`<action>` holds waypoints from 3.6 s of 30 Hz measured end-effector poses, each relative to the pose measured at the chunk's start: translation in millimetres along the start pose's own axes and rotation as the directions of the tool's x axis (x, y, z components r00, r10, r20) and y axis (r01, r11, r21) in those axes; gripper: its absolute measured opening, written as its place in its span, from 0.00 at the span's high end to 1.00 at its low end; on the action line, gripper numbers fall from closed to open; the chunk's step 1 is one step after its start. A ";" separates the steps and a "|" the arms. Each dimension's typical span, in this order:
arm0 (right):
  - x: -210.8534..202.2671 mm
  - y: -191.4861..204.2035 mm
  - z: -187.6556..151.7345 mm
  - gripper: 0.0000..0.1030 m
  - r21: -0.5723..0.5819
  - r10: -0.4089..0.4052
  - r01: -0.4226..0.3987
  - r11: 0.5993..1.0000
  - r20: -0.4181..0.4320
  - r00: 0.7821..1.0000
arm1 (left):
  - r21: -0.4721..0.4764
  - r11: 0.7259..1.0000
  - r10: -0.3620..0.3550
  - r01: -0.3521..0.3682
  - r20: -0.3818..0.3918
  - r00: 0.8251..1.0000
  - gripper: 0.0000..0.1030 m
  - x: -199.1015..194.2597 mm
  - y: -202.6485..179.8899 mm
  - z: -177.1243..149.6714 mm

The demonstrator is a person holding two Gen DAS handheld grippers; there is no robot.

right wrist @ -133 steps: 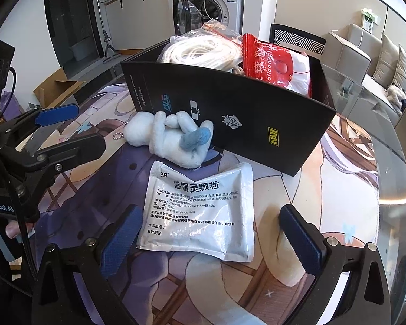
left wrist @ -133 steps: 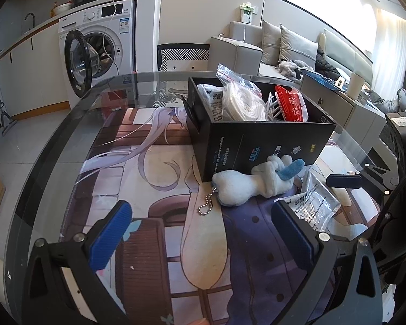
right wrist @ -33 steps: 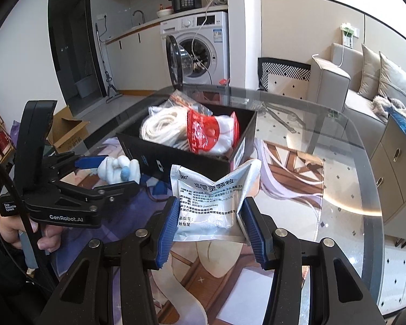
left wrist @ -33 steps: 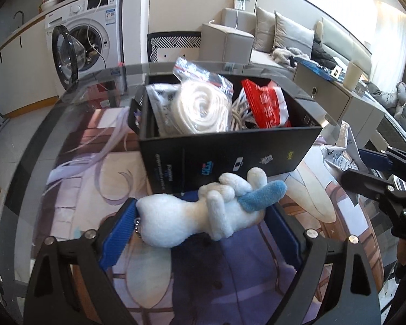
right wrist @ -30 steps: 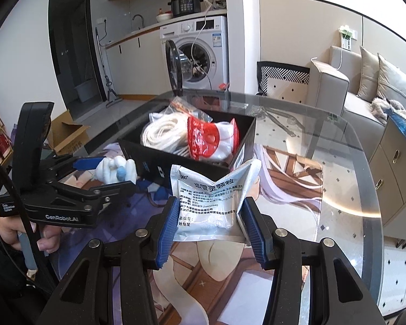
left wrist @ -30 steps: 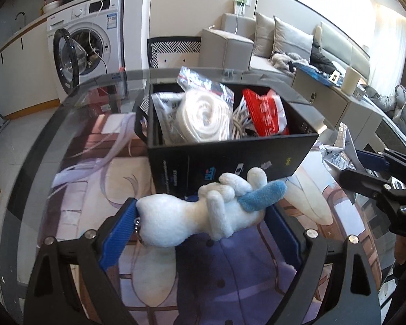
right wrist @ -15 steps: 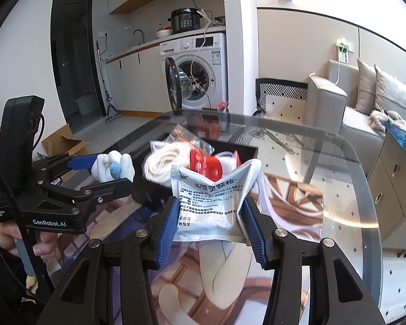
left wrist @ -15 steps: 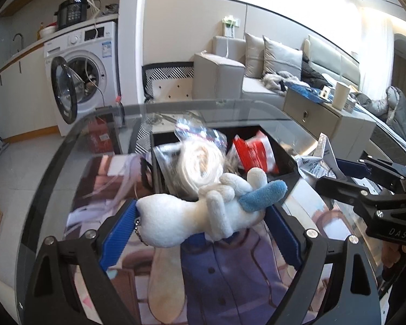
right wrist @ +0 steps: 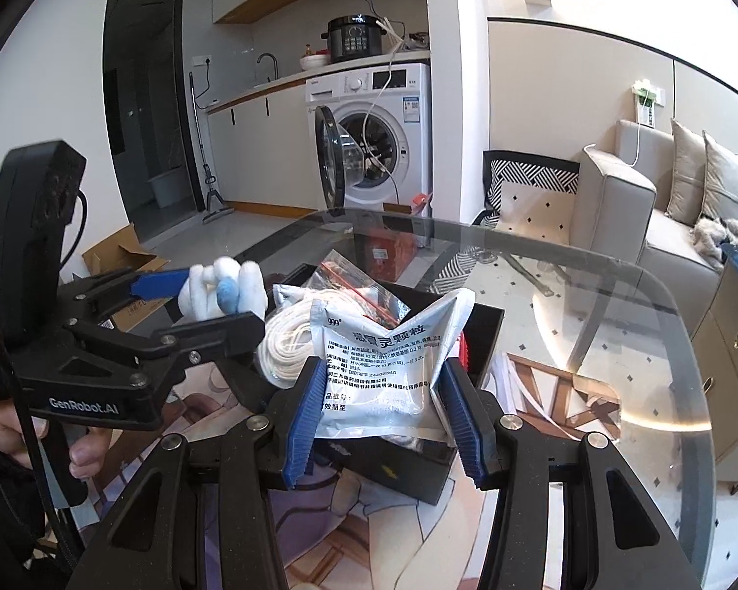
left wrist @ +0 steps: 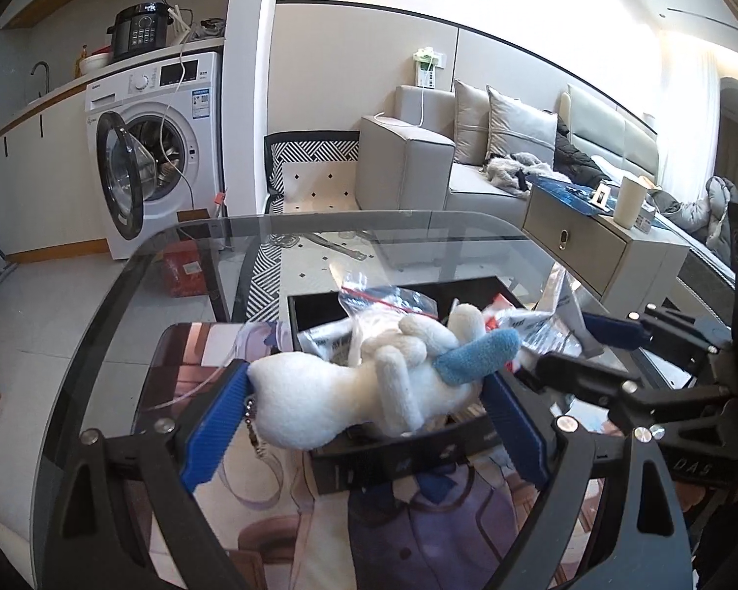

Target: Organize soft objects

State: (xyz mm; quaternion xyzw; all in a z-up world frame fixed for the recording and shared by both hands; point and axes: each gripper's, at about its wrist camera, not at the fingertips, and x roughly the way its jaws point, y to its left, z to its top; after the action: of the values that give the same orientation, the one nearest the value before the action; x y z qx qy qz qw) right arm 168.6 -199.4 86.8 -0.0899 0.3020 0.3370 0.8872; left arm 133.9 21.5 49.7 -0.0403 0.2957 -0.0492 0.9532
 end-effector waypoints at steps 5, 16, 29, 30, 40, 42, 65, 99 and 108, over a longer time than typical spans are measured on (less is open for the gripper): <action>13.8 -2.4 -0.6 0.53 -0.004 0.003 -0.003 1.000 -0.018 1.000 | 0.004 1.000 0.004 -0.004 0.004 1.000 0.11 8.9 2.4 4.4; 39.4 -5.1 2.4 0.53 -0.035 -0.020 0.018 0.999 -0.051 0.999 | 0.024 1.000 -0.011 0.011 -0.020 1.000 0.11 31.4 -0.9 6.9; 32.9 -2.8 3.8 0.16 -0.105 -0.074 0.070 0.992 -0.033 0.997 | 0.045 0.999 -0.016 0.018 -0.040 0.999 0.11 43.4 -3.9 7.9; 29.1 -4.4 3.2 0.14 -0.103 -0.082 0.079 0.992 -0.026 0.996 | 0.043 0.999 -0.019 0.021 -0.040 0.999 0.11 43.2 -3.7 7.7; 2.9 -27.4 -7.6 0.02 -0.022 -0.126 0.126 0.992 -0.005 0.992 | 0.081 0.996 -0.034 0.039 -0.065 0.997 0.07 41.4 -9.8 1.7; -2.1 -28.0 -11.1 0.01 -0.010 -0.118 0.118 0.993 0.000 0.993 | 0.080 0.996 -0.037 0.042 -0.063 0.997 0.04 38.3 -10.3 0.2; -25.7 14.5 -31.2 0.00 0.017 -0.056 0.055 0.998 0.124 0.991 | 0.005 1.000 0.029 -0.029 0.017 0.999 0.00 -5.0 4.5 -33.5; -37.4 16.1 -45.9 0.00 0.025 -0.098 0.095 0.995 0.232 0.968 | -0.017 0.997 0.077 -0.076 0.099 0.992 0.00 -11.5 7.1 -52.3; -37.9 16.6 -45.9 0.00 0.026 -0.102 0.099 0.995 0.234 0.967 | -0.047 0.997 0.072 -0.067 0.105 0.992 0.00 -13.8 12.2 -52.5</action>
State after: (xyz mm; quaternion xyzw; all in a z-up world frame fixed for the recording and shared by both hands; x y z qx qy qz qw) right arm 113.6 -224.0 73.4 -0.0585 0.1924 0.2977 0.9333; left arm 93.7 32.7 13.0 -0.0531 0.2467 -0.0074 0.9676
